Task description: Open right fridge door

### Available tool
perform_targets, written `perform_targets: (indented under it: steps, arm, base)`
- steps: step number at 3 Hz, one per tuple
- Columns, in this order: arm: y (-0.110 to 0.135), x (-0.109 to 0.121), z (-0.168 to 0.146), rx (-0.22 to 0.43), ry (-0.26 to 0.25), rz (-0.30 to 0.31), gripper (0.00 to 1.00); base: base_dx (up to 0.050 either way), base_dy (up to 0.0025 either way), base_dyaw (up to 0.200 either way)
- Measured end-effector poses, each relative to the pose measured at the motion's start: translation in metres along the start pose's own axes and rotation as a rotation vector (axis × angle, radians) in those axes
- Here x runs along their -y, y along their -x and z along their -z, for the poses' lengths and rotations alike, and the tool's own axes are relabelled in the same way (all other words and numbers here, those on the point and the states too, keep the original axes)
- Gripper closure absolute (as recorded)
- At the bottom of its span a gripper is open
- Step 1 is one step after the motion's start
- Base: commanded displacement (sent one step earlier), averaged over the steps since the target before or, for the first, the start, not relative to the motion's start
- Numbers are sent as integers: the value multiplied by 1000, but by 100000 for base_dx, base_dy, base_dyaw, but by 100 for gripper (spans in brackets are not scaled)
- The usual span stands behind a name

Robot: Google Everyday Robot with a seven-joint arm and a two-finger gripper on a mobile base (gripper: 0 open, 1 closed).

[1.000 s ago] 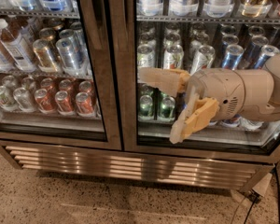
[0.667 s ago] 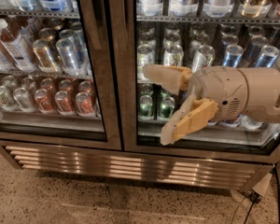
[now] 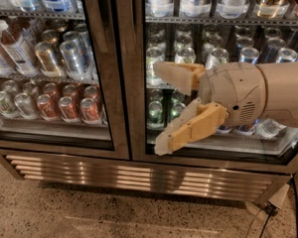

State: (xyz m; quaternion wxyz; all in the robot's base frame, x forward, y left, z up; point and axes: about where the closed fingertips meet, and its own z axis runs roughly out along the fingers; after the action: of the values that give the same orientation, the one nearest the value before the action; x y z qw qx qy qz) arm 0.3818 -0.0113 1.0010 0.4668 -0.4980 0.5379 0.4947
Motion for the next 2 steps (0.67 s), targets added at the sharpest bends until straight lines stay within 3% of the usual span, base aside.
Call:
perform_targets:
  steps: [1, 2]
  arm:
    - [7, 16, 1, -14, -19, -7, 0]
    - [37, 56, -6, -21, -56, -18, 0]
  base:
    - [0, 0, 0]
    - [0, 0, 0]
